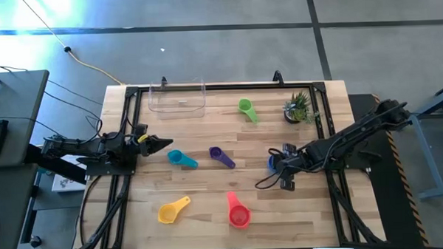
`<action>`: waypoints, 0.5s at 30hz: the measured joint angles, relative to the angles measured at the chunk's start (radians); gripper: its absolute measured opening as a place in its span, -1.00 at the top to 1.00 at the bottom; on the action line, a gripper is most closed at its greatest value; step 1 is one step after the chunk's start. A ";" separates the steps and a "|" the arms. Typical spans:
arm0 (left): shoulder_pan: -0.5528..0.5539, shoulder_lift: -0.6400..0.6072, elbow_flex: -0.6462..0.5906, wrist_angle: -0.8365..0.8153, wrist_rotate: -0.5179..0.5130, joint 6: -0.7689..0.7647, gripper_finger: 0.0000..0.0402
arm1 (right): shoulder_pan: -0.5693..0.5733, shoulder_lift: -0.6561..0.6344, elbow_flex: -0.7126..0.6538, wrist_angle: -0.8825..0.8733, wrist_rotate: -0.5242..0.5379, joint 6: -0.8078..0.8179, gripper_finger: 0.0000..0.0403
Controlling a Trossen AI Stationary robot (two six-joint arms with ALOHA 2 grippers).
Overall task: Nest measuring cups in basket
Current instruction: Stack the blue measuring cup on the red measuring cup
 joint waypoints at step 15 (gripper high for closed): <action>0.000 0.000 0.000 0.000 -0.001 0.002 0.64 | -0.009 0.000 -0.050 0.020 0.010 0.019 0.65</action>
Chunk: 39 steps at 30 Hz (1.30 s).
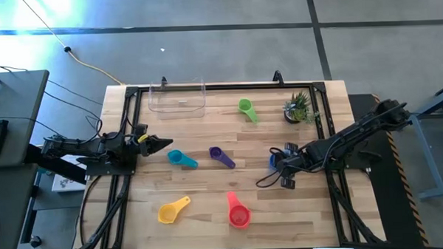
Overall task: Nest measuring cups in basket
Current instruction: Stack the blue measuring cup on the red measuring cup
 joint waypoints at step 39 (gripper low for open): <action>0.000 0.000 0.000 0.000 -0.001 -0.053 0.64 | 0.027 0.017 0.533 0.034 -0.124 -0.864 1.00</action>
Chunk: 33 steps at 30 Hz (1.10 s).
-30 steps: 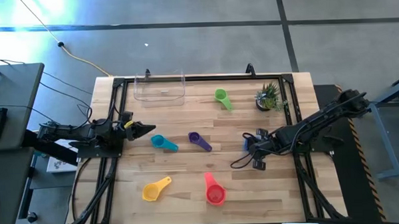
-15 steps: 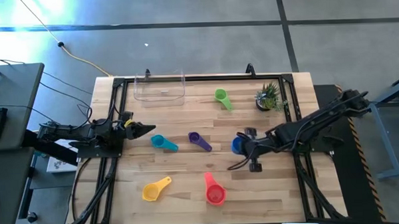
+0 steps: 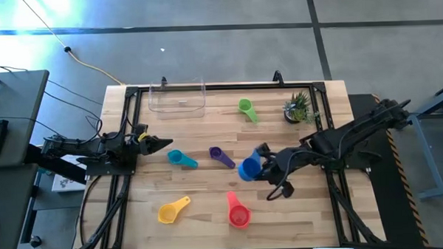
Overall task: Nest measuring cups in basket
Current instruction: Stack the blue measuring cup on the red measuring cup
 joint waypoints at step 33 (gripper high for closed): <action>0.000 0.000 0.000 0.000 0.002 0.024 0.64 | 0.160 0.526 0.398 -0.233 -0.047 -0.533 0.98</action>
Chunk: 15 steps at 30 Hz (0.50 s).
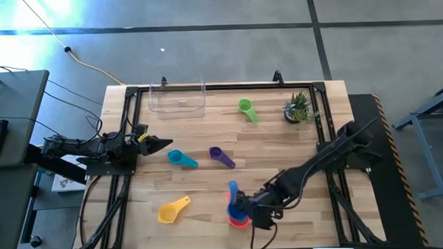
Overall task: Nest measuring cups in basket
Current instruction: Stack the blue measuring cup on the red measuring cup
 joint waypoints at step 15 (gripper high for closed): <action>0.000 0.000 0.000 0.000 -0.001 0.000 0.64 | 0.055 0.082 0.004 -0.002 0.016 -0.114 0.98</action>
